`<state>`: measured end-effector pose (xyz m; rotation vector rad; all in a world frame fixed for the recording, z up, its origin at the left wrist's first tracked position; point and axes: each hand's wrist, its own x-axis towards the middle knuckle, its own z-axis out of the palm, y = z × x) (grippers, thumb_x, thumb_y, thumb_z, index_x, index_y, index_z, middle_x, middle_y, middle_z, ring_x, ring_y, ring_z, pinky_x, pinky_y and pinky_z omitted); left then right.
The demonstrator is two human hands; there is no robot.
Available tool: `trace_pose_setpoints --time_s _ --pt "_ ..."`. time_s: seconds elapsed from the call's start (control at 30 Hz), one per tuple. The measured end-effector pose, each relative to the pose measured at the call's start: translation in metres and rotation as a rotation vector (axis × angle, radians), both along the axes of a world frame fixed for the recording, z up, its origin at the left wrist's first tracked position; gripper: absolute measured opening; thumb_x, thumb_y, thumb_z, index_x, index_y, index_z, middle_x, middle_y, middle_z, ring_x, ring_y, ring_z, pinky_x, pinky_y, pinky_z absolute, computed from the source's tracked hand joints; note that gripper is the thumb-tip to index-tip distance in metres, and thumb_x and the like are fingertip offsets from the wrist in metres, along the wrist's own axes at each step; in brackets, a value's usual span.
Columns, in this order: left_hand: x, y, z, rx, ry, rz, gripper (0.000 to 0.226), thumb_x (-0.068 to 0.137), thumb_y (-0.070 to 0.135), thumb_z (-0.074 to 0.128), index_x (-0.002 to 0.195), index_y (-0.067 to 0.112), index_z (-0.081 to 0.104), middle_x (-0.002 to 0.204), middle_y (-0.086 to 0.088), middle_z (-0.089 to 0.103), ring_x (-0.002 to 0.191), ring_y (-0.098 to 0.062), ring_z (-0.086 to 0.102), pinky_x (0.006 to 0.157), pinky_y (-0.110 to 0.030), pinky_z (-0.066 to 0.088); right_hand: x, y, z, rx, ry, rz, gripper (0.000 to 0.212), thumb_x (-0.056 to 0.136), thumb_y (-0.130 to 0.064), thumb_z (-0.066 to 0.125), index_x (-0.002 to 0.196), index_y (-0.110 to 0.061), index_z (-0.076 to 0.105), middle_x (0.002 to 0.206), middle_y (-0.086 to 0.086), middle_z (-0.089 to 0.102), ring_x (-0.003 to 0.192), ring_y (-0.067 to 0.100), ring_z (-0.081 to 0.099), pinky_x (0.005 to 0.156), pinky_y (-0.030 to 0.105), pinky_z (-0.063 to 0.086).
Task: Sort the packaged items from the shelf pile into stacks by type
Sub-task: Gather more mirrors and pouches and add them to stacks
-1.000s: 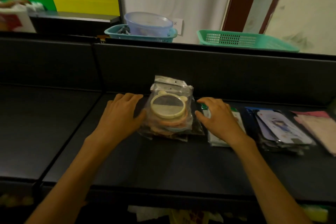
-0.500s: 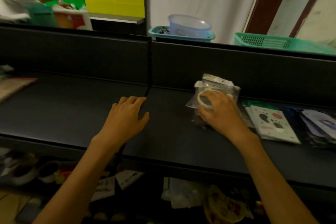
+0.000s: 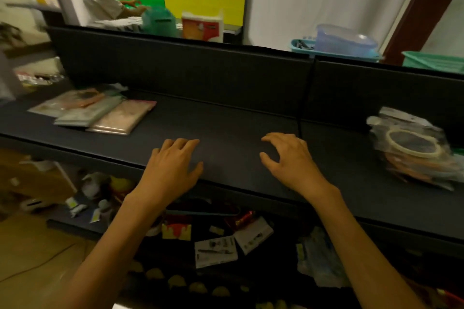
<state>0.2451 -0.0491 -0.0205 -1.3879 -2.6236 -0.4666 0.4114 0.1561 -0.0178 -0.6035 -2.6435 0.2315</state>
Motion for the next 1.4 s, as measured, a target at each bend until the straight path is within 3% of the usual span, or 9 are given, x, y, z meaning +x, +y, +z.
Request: trace_pose_setpoints --time_s 0.4,0.67,0.77,0.9,1.13,1.3,1.4 --pt "-0.179 -0.100 -0.015 0.002 0.037 0.162 0.060 0.090 0.044 0.050 0.142 0.021 0.035 0.141 -0.004 0.043 0.127 -0.029 0.036 0.095 -0.046 0.038 -0.207 -0.088 -0.023 -0.033 -0.070 0.150 0.047 0.091 -0.041 0.052 0.134 -0.022 0.046 0.138 -0.003 0.046 0.128 0.015 0.037 0.107 0.030 0.021" --pt "-0.307 -0.140 -0.002 0.033 0.054 0.149 0.061 0.087 0.044 0.056 0.141 0.026 0.034 0.140 -0.006 0.044 0.125 -0.030 0.039 0.093 -0.046 0.040 -0.322 -0.122 -0.018 -0.053 -0.091 0.119 0.047 0.090 -0.041 0.053 0.133 -0.022 0.047 0.137 -0.002 0.048 0.125 0.017 0.040 0.103 0.031 0.025" --pt "-0.343 -0.146 0.001 0.034 0.049 0.155 0.056 0.088 0.046 0.053 0.135 0.017 0.043 0.138 -0.010 0.047 0.122 -0.033 0.042 0.096 -0.049 0.040 -0.349 -0.132 -0.014 -0.066 -0.079 0.104 0.046 0.089 -0.039 0.054 0.131 -0.021 0.048 0.135 -0.001 0.049 0.122 0.018 0.041 0.101 0.030 0.026" --pt "-0.388 -0.149 0.000 0.037 0.045 0.101 0.051 0.089 0.046 0.052 0.131 0.018 0.045 0.137 -0.008 0.048 0.120 -0.031 0.042 0.092 -0.046 0.039 -0.381 -0.146 -0.009 -0.114 -0.084 0.023 0.048 0.089 -0.038 0.053 0.134 -0.020 0.047 0.138 0.002 0.048 0.123 0.022 0.041 0.102 0.034 0.028" --pt "-0.460 -0.138 -0.009 -0.006 -0.035 -0.014 0.066 0.086 0.064 0.042 0.139 0.024 0.038 0.142 -0.006 0.042 0.127 -0.029 0.036 0.098 -0.047 0.035 -0.410 -0.173 -0.020 -0.153 -0.113 -0.221 0.056 0.089 -0.046 0.052 0.138 -0.022 0.039 0.141 0.003 0.042 0.124 0.023 0.039 0.099 0.033 0.028" --pt "-0.491 -0.127 -0.023 -0.148 -0.086 -0.100 0.079 0.079 0.077 0.027 0.142 0.030 0.030 0.142 -0.012 0.043 0.126 -0.036 0.038 0.098 -0.051 0.034 -0.406 -0.194 -0.032 -0.236 -0.102 -0.450 0.084 0.078 -0.067 0.053 0.144 -0.020 0.029 0.146 0.008 0.036 0.128 0.028 0.035 0.103 0.039 0.030" --pt "-0.498 -0.125 -0.028 -0.136 -0.116 -0.140 0.087 0.072 0.084 0.020 0.143 0.033 0.025 0.140 -0.013 0.046 0.123 -0.038 0.041 0.097 -0.051 0.033 -0.410 -0.201 -0.035 -0.265 -0.136 -0.565 0.097 0.070 -0.079 0.049 0.145 -0.021 0.028 0.144 0.007 0.040 0.126 0.029 0.038 0.104 0.042 0.033"
